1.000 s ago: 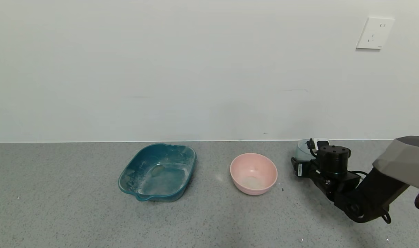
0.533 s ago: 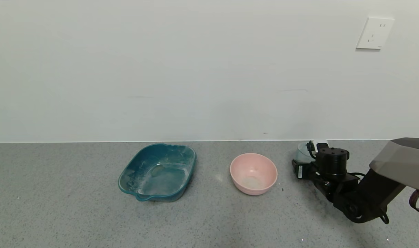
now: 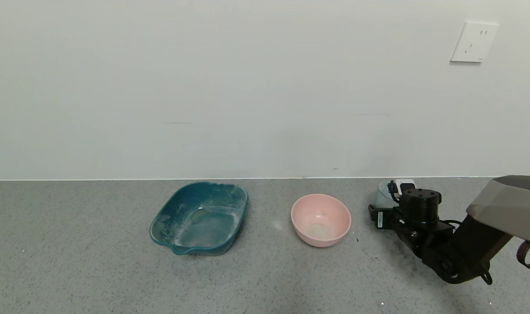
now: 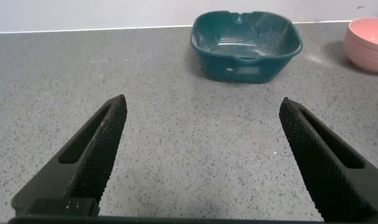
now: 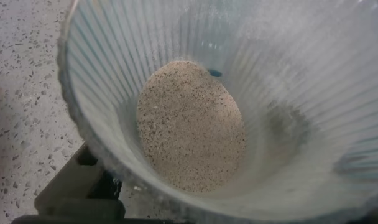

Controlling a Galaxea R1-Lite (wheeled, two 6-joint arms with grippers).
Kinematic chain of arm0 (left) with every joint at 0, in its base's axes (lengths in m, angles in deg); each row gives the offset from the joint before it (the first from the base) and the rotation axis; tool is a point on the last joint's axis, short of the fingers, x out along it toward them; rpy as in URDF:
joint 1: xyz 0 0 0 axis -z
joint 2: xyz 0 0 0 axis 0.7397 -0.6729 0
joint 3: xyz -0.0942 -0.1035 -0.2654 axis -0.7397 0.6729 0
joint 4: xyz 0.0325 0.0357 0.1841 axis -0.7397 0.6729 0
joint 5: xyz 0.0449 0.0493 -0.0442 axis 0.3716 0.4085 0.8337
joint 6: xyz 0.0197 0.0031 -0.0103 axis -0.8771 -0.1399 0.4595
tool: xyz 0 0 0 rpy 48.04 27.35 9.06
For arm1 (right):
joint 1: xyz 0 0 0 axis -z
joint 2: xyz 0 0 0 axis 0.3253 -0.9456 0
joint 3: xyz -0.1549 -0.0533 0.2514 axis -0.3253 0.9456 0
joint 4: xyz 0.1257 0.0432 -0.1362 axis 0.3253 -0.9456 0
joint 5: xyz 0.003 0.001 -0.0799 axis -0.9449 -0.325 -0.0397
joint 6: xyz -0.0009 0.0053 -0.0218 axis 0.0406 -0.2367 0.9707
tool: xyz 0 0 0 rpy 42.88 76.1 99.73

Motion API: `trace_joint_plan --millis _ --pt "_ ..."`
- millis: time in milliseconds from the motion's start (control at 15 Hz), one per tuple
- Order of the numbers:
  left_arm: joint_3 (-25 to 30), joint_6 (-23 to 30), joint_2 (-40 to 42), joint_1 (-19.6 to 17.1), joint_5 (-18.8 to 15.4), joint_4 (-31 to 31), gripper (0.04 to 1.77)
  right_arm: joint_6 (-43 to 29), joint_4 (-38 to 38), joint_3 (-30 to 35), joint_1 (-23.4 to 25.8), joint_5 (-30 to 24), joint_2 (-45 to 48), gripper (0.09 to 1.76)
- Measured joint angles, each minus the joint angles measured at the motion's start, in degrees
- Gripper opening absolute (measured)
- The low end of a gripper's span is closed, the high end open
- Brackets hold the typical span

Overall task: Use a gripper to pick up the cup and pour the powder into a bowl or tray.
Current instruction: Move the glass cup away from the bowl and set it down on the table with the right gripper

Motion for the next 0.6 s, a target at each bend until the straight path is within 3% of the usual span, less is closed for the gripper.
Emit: trace_joint_plan --millis 267,600 --pt "0.0 0.0 0.0 0.0 0.0 0.0 1.76 0.0 -1.6 0.1 0.3 -0.7 0.4 1.60" --pt "0.0 0.0 0.0 0.0 0.0 0.0 1.76 -1.3 -11.1 0.9 1.2 -4.3 6.0 1.65"
